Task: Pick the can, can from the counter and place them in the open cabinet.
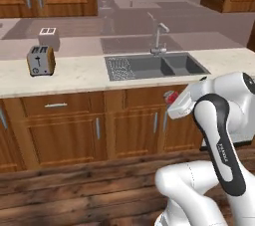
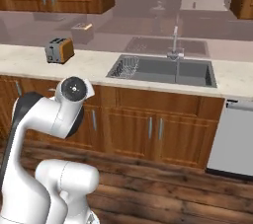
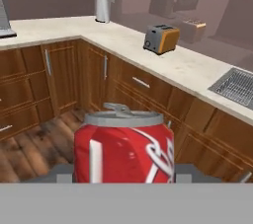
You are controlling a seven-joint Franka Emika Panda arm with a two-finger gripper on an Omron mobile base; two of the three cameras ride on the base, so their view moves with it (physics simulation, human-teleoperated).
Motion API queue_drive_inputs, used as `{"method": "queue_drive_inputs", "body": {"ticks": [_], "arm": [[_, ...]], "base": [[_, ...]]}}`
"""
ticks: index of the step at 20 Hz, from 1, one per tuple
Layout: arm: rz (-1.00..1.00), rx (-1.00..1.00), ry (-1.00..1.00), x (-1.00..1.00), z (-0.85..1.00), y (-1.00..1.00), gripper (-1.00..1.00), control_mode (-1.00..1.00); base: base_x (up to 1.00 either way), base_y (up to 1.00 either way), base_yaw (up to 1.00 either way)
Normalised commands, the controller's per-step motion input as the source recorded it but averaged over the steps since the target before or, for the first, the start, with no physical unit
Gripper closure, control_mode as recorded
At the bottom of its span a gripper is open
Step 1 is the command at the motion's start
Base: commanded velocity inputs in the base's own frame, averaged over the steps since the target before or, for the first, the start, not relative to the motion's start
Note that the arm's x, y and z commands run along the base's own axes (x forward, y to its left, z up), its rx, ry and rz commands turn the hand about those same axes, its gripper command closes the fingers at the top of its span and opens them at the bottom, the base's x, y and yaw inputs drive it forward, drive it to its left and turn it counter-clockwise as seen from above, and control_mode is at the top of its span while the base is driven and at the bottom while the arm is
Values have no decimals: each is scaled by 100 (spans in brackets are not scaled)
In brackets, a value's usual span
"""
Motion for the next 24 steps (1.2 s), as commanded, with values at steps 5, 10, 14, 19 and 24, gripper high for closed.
{"method": "queue_drive_inputs", "body": {"ticks": [5,10,14,19,24], "arm": [[0,0,0,0,0,0,100,100],[0,0,0,0,0,0,100,100],[0,0,0,0,0,0,100,100],[0,0,0,0,0,0,100,100],[0,0,0,0,0,0,100,100]], "base": [[6,56,47],[0,25,83],[5,25,75],[39,27,42],[58,13,40]]}}
